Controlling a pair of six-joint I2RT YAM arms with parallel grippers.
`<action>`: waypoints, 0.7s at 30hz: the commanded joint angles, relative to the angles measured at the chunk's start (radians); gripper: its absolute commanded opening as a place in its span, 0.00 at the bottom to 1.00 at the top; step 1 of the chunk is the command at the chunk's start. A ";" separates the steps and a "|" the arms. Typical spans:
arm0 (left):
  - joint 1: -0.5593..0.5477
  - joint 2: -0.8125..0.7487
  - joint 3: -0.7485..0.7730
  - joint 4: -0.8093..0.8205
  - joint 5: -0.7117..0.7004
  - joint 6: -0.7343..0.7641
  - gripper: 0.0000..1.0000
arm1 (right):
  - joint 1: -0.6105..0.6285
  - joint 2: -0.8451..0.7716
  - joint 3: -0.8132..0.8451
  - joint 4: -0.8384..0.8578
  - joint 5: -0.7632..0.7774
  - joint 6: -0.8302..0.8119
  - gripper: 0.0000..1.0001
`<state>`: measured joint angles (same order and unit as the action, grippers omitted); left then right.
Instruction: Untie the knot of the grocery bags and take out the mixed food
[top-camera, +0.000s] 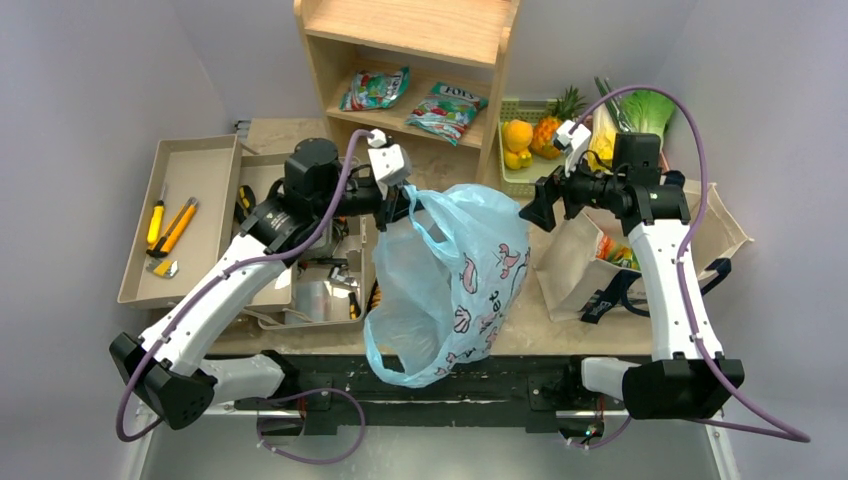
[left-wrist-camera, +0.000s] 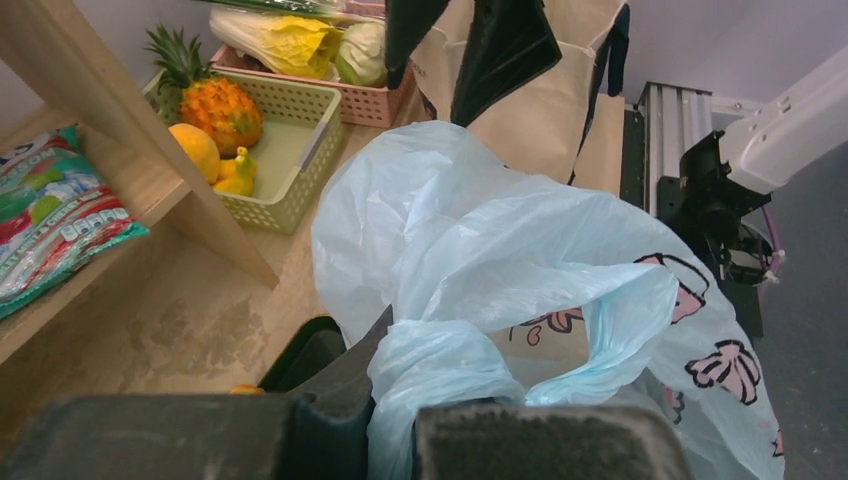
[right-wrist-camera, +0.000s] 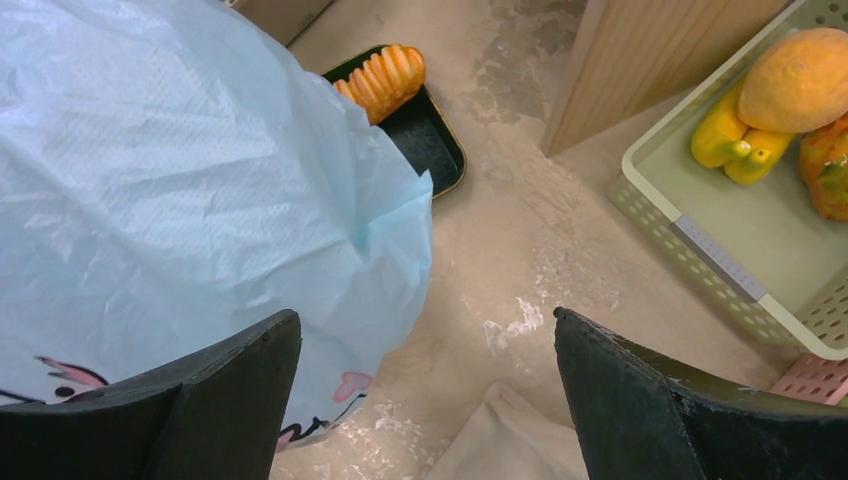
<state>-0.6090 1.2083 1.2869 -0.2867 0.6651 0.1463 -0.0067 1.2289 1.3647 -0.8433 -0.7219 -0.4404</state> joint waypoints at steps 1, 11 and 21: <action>0.039 0.008 0.069 -0.010 -0.020 -0.095 0.00 | 0.027 -0.019 -0.005 0.032 -0.079 0.026 0.96; 0.422 -0.004 0.341 -0.081 0.022 -0.429 0.00 | 0.056 -0.068 -0.078 0.033 0.032 -0.011 0.97; 1.037 0.036 0.716 -0.153 -0.579 -0.366 0.00 | 0.056 -0.093 -0.091 0.049 0.073 0.019 0.98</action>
<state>0.4000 1.2430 1.8683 -0.4088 0.3882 -0.2771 0.0502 1.1423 1.2625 -0.8242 -0.6735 -0.4309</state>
